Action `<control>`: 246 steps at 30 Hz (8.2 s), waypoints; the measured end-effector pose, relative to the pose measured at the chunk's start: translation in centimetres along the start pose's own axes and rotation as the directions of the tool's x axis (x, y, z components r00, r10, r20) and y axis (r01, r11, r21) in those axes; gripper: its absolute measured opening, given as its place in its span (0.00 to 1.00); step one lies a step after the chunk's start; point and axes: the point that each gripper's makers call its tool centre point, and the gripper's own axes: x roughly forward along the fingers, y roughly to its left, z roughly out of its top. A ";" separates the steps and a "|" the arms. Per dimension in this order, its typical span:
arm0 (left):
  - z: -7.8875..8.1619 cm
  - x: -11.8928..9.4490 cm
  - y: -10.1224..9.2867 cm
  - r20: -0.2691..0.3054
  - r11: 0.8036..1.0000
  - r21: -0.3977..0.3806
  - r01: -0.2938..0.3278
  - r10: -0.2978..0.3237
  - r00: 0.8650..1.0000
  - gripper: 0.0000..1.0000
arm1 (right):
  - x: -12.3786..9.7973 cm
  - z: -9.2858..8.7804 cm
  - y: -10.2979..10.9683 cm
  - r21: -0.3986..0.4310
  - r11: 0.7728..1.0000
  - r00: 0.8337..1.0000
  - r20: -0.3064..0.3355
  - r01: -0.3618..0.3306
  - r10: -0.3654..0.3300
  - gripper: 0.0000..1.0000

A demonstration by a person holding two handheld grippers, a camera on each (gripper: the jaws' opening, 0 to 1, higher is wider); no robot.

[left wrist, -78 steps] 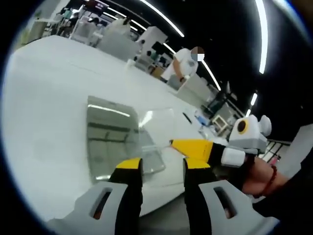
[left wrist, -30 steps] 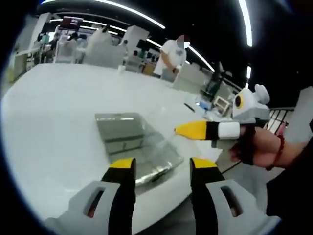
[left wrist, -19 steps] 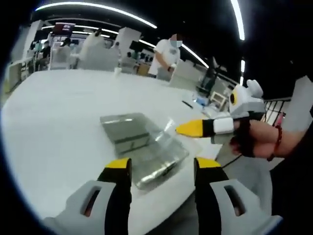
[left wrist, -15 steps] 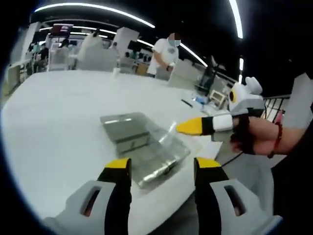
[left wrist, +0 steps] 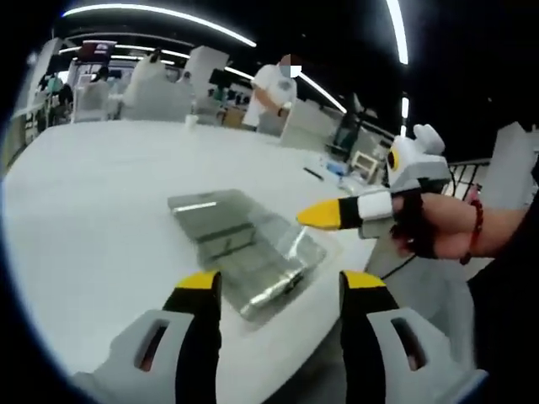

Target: Insert the divider into the dual guide fixture by aligning both edges with the guide slots and pushing it downward to the bottom, including one-sided entry, uneven engagement, binding, and posture correction.

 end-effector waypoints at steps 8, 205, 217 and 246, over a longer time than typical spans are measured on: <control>1.0 -0.7 1.3 -0.002 0.996 0.092 -0.003 0.003 1.000 0.62 | 0.5 -0.1 -0.3 0.019 0.999 0.999 -0.001 0.044 -0.044 0.00; 0.6 -2.4 -2.2 -0.014 0.976 0.125 -0.179 0.182 0.983 0.80 | 1.2 -2.2 -0.1 -0.404 0.886 0.970 -0.172 -0.229 0.172 0.30; 1.8 -1.0 -2.2 -0.010 0.976 0.144 -0.160 0.164 0.986 0.80 | -2.1 -0.4 -1.6 -0.415 0.878 0.970 -0.140 -0.240 0.199 0.37; 3.5 2.4 -5.6 0.015 0.982 0.187 -0.031 0.028 0.999 0.93 | -7.8 2.8 -8.9 -0.340 0.935 0.995 -0.043 -0.102 0.093 0.48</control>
